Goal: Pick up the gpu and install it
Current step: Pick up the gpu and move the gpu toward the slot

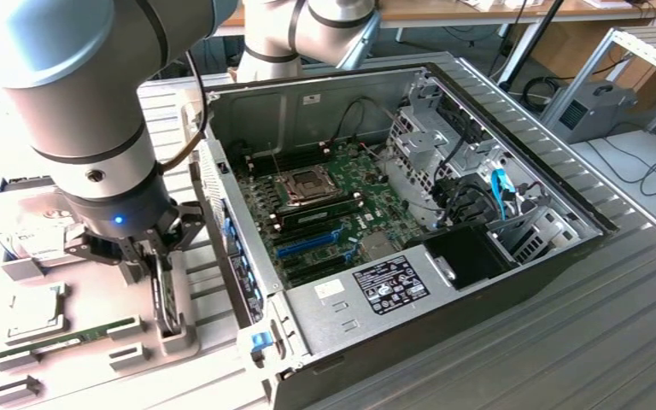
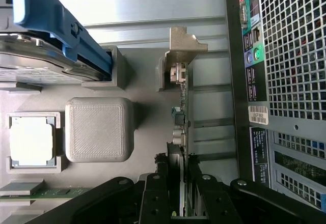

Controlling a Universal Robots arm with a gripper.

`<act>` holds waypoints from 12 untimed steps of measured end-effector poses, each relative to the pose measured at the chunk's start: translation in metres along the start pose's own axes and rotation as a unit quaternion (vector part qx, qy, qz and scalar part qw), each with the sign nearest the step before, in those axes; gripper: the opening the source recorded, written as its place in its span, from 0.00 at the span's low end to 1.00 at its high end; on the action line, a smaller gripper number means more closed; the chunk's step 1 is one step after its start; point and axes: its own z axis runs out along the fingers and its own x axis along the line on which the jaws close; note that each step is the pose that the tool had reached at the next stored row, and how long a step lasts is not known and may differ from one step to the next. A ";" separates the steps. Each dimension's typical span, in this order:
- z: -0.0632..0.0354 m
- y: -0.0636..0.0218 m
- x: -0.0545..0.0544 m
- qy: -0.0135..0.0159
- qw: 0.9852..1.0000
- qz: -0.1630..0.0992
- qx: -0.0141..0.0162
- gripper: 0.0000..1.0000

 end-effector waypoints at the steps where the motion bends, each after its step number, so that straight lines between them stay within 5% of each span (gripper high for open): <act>1: -0.0006 0.0000 0.000 0.000 1.000 0.000 0.000 0.26; 12: -0.0069 0.0005 0.000 0.000 1.000 0.000 0.000 0.26</act>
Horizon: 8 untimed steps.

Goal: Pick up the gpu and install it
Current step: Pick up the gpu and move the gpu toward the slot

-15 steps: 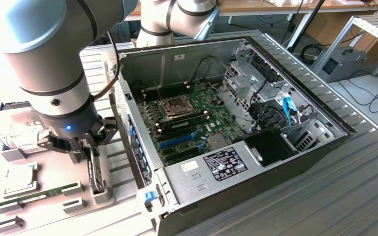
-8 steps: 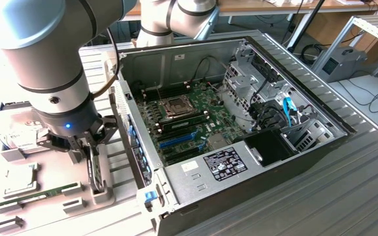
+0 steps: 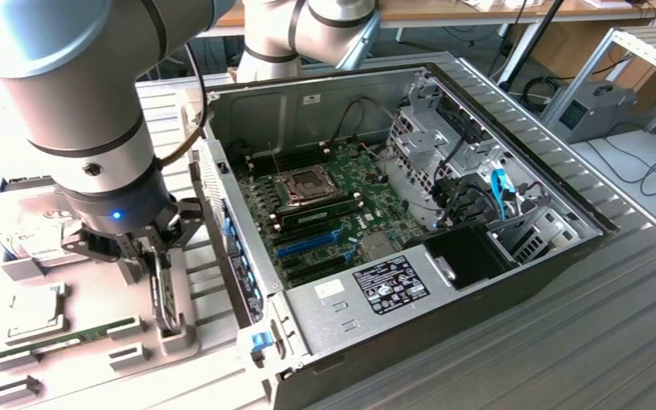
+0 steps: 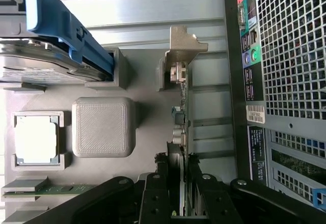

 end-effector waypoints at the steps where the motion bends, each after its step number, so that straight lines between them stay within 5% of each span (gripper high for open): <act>1: -0.0005 0.0000 0.000 0.000 1.000 0.000 0.000 0.26; 8: -0.0034 0.0002 0.000 0.000 1.000 0.000 0.000 0.26</act>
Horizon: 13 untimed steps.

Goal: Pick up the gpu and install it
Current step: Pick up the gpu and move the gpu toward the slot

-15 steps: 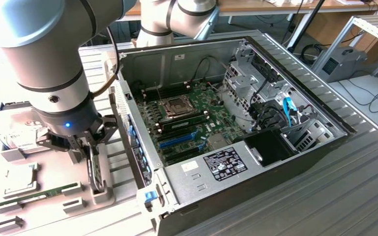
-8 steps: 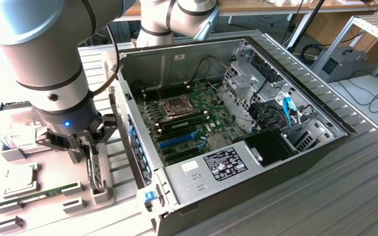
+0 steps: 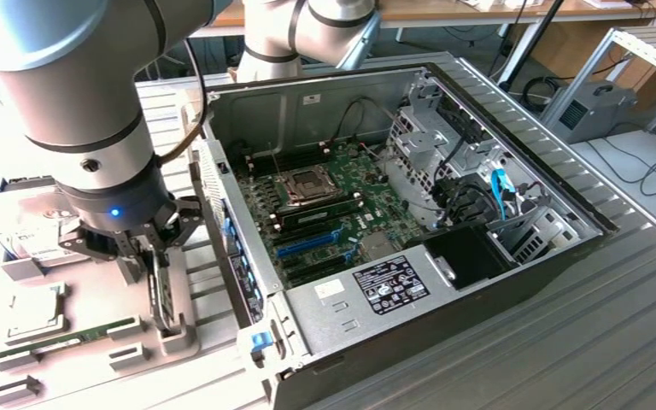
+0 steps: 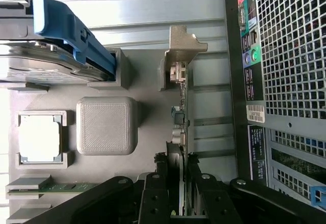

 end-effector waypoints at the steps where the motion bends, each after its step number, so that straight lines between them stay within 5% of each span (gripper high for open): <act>1: -0.0006 0.0000 0.000 0.000 1.000 0.000 0.000 0.26; 13: -0.0096 0.0006 0.000 0.000 1.000 0.000 0.000 0.26</act>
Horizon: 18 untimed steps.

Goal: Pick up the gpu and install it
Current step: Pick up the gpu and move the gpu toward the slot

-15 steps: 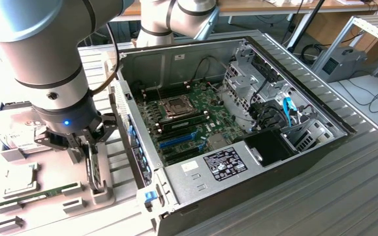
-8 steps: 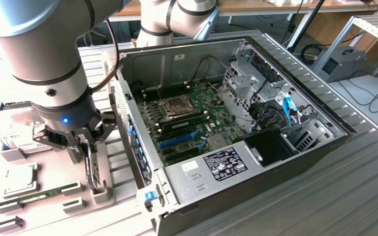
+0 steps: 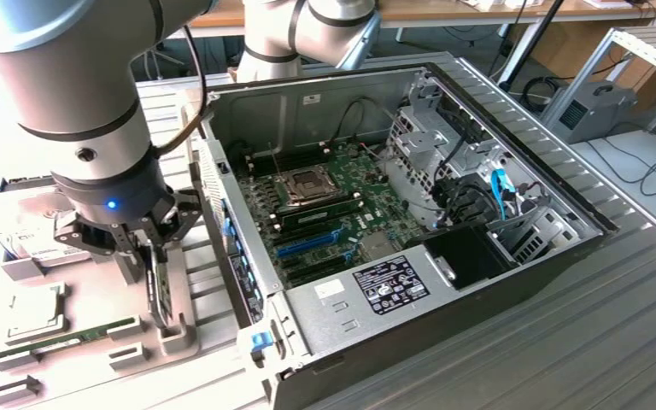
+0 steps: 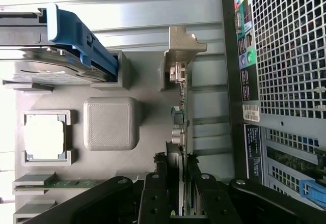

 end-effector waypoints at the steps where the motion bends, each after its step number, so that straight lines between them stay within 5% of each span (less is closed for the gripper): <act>1: -0.0005 0.0000 0.000 0.000 1.000 0.000 0.000 0.26; 18: -0.0123 0.0008 0.000 0.000 1.000 0.000 0.000 0.26</act>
